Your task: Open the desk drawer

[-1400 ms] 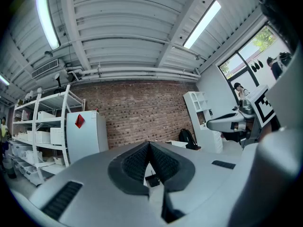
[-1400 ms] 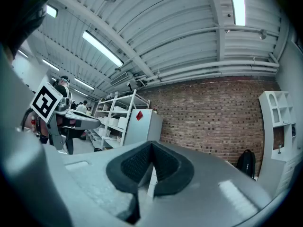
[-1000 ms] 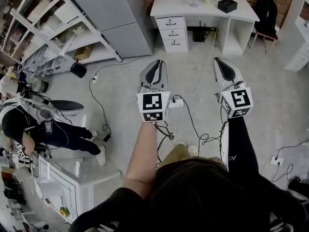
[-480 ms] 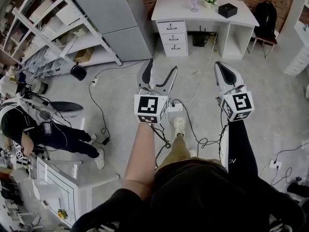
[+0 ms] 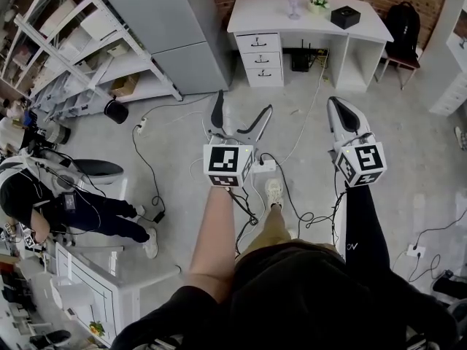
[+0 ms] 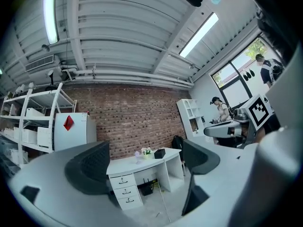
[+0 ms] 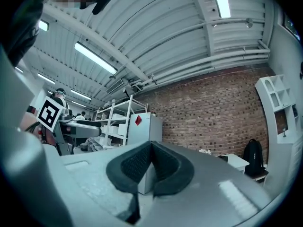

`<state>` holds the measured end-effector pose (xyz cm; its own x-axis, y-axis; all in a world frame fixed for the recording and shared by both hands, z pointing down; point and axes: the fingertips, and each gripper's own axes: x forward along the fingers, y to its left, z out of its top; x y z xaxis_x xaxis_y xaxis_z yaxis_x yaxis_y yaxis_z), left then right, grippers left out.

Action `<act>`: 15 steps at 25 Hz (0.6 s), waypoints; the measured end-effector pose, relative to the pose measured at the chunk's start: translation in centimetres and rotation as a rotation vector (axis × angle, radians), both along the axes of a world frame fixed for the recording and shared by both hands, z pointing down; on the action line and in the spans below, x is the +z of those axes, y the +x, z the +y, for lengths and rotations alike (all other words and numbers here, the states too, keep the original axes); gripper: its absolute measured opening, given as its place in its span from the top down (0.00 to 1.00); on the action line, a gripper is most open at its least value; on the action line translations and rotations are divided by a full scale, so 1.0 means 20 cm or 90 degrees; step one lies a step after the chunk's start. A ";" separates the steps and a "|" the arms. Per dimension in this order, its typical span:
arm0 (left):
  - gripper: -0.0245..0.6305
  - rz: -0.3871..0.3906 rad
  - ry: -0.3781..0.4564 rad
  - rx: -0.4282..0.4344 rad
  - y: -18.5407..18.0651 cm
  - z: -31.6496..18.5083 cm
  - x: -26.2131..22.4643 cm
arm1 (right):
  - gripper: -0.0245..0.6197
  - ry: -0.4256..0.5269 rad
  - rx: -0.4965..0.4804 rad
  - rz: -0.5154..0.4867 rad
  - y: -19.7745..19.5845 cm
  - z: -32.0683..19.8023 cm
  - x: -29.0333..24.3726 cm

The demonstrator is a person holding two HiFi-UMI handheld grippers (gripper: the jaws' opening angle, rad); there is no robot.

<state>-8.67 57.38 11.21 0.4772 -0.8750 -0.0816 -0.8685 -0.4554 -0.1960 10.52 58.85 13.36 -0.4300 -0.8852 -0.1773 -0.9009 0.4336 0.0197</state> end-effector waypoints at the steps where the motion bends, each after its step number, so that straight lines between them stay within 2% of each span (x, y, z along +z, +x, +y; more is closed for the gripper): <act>1: 0.26 -0.002 0.000 -0.001 0.00 -0.02 0.00 | 0.96 -0.002 0.003 0.001 0.00 -0.02 0.00; 15: 0.26 -0.013 0.000 0.007 0.03 -0.39 0.00 | 0.96 -0.013 0.021 0.004 0.06 -0.35 0.03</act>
